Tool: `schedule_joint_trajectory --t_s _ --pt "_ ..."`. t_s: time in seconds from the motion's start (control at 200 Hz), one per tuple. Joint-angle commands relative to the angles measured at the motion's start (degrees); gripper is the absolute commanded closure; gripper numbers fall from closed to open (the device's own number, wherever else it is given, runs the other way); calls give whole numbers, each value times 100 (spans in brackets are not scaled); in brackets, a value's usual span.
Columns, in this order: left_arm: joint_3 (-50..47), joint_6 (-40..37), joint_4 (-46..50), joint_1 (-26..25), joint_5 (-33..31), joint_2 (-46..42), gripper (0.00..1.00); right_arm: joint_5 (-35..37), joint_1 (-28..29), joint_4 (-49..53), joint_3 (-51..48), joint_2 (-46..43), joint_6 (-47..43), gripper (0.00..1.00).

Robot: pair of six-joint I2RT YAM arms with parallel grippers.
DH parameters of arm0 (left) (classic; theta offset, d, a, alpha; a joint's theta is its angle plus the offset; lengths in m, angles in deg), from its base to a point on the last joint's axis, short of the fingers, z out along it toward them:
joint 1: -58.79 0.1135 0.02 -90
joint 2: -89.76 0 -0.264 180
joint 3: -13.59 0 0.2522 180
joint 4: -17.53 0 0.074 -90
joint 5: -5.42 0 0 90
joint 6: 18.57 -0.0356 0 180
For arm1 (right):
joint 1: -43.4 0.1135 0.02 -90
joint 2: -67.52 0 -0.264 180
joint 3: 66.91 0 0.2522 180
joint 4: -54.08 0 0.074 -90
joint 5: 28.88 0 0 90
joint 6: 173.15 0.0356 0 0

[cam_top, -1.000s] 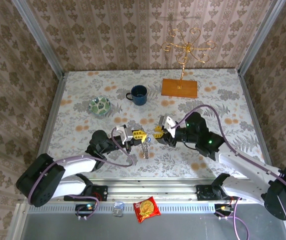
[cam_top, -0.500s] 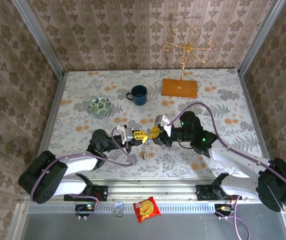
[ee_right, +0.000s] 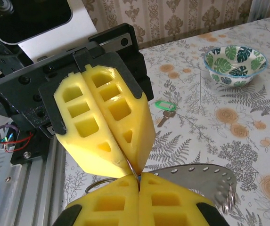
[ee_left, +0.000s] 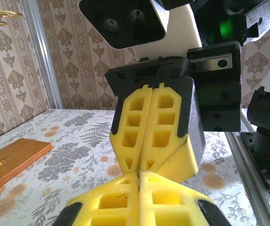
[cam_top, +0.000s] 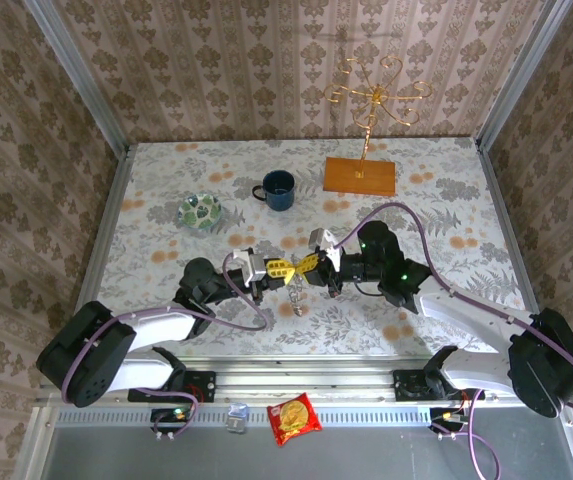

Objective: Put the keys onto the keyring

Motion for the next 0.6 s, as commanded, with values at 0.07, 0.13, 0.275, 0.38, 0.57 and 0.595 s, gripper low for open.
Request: schedule_joint_trajectory --t_s 0.07,0.13,0.275,0.38,0.57,0.595 --pt "64 25 -347 -103 -56 37 95 -170 68 -178 -89 38 -125 100" --pt "-23 9 -328 -104 -180 64 82 -118 66 22 -51 18 -280 100" --pt "-57 -162 -98 -176 -194 197 81 -86 69 400 -5 -1 -520 100" --pt "-58 -196 -103 -226 -168 391 82 -62 74 584 19 24 -632 100" --pt "-73 -196 -87 -243 -135 566 82 -1 69 1114 199 92 -1050 100" --pt "-86 -198 -79 -244 -135 567 82 -3 69 1169 225 104 -1105 100"
